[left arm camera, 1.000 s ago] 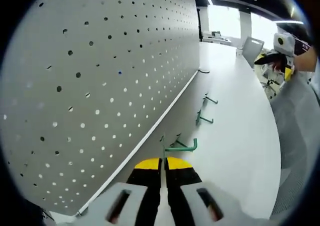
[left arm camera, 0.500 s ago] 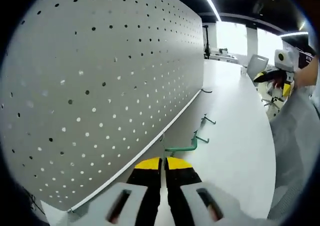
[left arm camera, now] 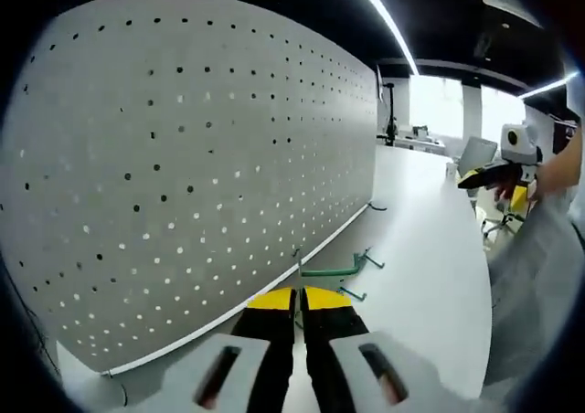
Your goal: Insert the hook assembly into the mounting plate slot until the hook locks in place.
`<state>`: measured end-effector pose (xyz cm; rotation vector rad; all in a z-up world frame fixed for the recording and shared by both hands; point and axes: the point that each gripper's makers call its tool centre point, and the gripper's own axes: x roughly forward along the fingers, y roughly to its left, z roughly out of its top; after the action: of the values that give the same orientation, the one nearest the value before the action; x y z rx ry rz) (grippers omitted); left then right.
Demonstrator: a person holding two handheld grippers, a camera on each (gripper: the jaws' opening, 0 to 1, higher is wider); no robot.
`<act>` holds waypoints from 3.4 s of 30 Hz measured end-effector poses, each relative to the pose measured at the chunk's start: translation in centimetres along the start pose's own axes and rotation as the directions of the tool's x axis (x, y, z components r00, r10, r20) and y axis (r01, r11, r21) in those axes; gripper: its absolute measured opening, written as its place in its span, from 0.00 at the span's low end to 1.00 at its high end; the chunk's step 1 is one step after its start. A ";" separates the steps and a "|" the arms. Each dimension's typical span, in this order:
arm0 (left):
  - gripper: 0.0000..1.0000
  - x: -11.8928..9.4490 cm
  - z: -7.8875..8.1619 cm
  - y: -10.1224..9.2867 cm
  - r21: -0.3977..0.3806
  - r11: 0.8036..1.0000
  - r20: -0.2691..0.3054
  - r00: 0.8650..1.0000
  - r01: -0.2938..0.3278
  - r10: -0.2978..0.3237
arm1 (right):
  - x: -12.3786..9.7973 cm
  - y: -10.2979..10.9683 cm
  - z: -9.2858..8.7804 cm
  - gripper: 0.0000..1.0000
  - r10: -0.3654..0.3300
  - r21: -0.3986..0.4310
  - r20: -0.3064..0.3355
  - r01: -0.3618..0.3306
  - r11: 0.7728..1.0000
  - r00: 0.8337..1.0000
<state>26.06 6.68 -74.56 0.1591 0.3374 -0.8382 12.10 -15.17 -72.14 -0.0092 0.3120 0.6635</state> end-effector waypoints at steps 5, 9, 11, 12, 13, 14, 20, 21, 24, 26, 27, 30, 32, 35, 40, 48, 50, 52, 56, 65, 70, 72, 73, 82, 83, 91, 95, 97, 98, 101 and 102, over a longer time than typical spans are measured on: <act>0.02 -0.4 1.4 -0.7 -0.021 1.000 0.065 0.998 0.003 -0.002 | -0.1 0.0 0.4 0.68 0.002 0.009 0.016 -0.002 1.000 1.000; 0.02 -1.1 2.9 -1.0 -0.049 0.999 0.128 0.992 0.001 0.005 | -0.1 -0.2 0.6 0.68 -0.002 0.008 0.023 0.002 1.000 1.000; 0.02 -1.5 3.7 -1.2 -0.040 0.999 0.154 0.988 -0.001 0.007 | -0.1 -0.1 0.7 0.68 -0.001 0.015 0.033 0.000 1.000 0.999; 0.02 -1.7 4.0 -1.3 -0.035 0.999 0.159 0.987 -0.003 0.009 | -0.1 -0.1 0.9 0.68 -0.001 0.022 0.040 0.000 1.000 0.999; 0.02 -1.9 4.5 -1.5 -0.033 0.999 0.176 0.984 0.000 0.006 | 0.0 -0.1 0.9 0.68 -0.001 0.022 0.041 0.000 1.000 0.999; 0.02 -2.0 4.8 -1.6 -0.038 0.999 0.187 0.982 0.003 0.005 | 0.0 0.0 1.0 0.68 -0.001 0.020 0.041 0.000 1.000 0.999; 0.02 -3.2 6.4 -1.9 -0.059 0.998 0.248 0.968 -0.015 0.029 | 0.2 0.3 1.1 0.68 0.009 0.021 0.052 -0.010 1.000 0.999; 0.02 -3.4 6.5 -1.9 -0.062 0.998 0.254 0.967 -0.016 0.031 | 0.2 0.4 1.2 0.68 0.010 0.020 0.055 -0.011 1.000 0.998; 0.02 -3.7 7.0 -2.2 -0.077 0.997 0.272 0.962 -0.013 0.033 | 0.2 0.5 1.4 0.68 0.014 0.020 0.061 -0.015 1.000 0.998; 0.02 -4.0 7.4 -2.5 -0.096 0.995 0.292 0.956 -0.009 0.037 | 0.2 0.5 1.4 0.68 0.014 0.017 0.061 -0.015 1.000 0.998; 0.02 -4.0 7.4 -2.6 -0.092 0.996 0.290 0.956 -0.010 0.036 | 0.2 0.5 1.5 0.68 0.015 0.018 0.064 -0.016 1.000 0.998; 0.02 -4.0 7.5 -3.3 -0.087 0.996 0.291 0.956 -0.007 0.032 | 0.2 0.5 1.6 0.68 0.014 0.019 0.064 -0.015 1.000 0.998; 0.02 -4.1 7.7 -3.7 -0.083 0.997 0.296 0.955 -0.006 0.031 | 0.2 0.6 1.5 0.68 0.014 0.019 0.065 -0.016 1.000 0.998; 0.02 -4.5 8.3 -4.1 -0.109 0.994 0.328 0.944 -0.001 0.037 | 0.2 0.6 1.5 0.68 0.015 0.020 0.063 -0.016 1.000 0.998; 0.02 -5.0 9.2 -4.8 -0.111 0.994 0.357 0.933 0.004 0.036 | 0.2 0.6 1.5 0.68 0.015 0.020 0.068 -0.016 1.000 0.998; 0.02 -5.4 10.4 -5.4 -0.115 0.993 0.384 0.922 0.002 0.043 | 0.1 0.8 1.7 0.67 0.018 0.025 0.077 -0.020 0.999 0.997; 0.02 -5.4 10.5 -5.4 -0.111 0.994 0.385 0.922 0.001 0.042 | 0.1 0.8 1.6 0.67 0.018 0.025 0.078 -0.020 0.999 0.997; 0.02 -5.4 10.7 -5.5 -0.116 0.993 0.391 0.919 0.005 0.041 | 0.1 0.8 1.7 0.67 0.018 0.025 0.079 -0.020 0.999 0.997; 0.02 -5.3 10.7 -5.5 -0.116 0.993 0.387 0.921 0.008 0.037 | 0.0 1.0 2.4 0.66 0.022 0.026 0.098 -0.024 0.999 0.995; 0.02 -5.0 10.1 -5.6 -0.123 0.992 0.374 0.927 0.011 0.036 | -1.0 1.8 6.9 0.64 0.052 0.052 0.290 -0.070 0.996 0.955; 0.02 -5.0 10.0 -5.7 -0.126 0.992 0.374 0.927 0.012 0.036 | -0.7 2.3 7.5 0.62 0.070 0.036 0.295 -0.085 0.996 0.953; 0.02 -5.0 10.0 -5.8 -0.125 0.992 0.372 0.927 0.012 0.036 | -0.4 2.6 7.8 0.60 0.078 0.034 0.297 -0.092 0.995 0.952; 0.02 -4.9 9.9 -5.8 -0.124 0.992 0.371 0.928 0.012 0.035 | -0.2 2.6 7.9 0.59 0.082 0.033 0.295 -0.096 0.995 0.952; 0.02 -4.9 9.9 -6.1 -0.124 0.992 0.371 0.928 0.010 0.037 | 1.9 4.0 9.1 0.53 0.138 0.022 0.303 -0.152 0.988 0.943; 0.02 -4.8 9.9 -6.2 -0.124 0.992 0.372 0.927 0.010 0.037 | 2.2 4.1 9.3 0.53 0.142 0.024 0.305 -0.157 0.987 0.942; 0.02 -4.4 10.1 -7.0 -0.119 0.993 0.370 0.928 0.017 0.029 | 3.8 5.1 9.9 0.51 0.174 0.026 0.308 -0.191 0.981 0.935; 0.02 -4.2 10.1 -7.4 -0.115 0.993 0.367 0.930 0.022 0.022 | 4.6 5.7 10.5 0.51 0.188 0.031 0.320 -0.208 0.978 0.929; 0.02 -4.1 10.1 -7.5 -0.115 0.993 0.366 0.930 0.022 0.022 | 5.0 5.9 10.7 0.51 0.196 0.025 0.320 -0.216 0.976 0.927; 0.02 -4.1 10.1 -7.5 -0.117 0.993 0.367 0.930 0.024 0.021 | 5.2 6.0 10.8 0.51 0.202 0.026 0.321 -0.222 0.975 0.925; 0.02 -4.0 10.1 -7.8 -0.113 0.993 0.365 0.931 0.025 0.018 | 5.6 6.3 11.0 0.50 0.206 0.030 0.327 -0.228 0.973 0.922; 0.02 -4.0 10.1 -7.8 -0.114 0.993 0.364 0.931 0.026 0.018 | 5.9 6.5 11.2 0.50 0.213 0.038 0.331 -0.239 0.970 0.919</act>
<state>20.05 1.62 -63.76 -0.1083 0.0359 -0.8309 15.64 -5.26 -62.58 0.2122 0.0186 0.8690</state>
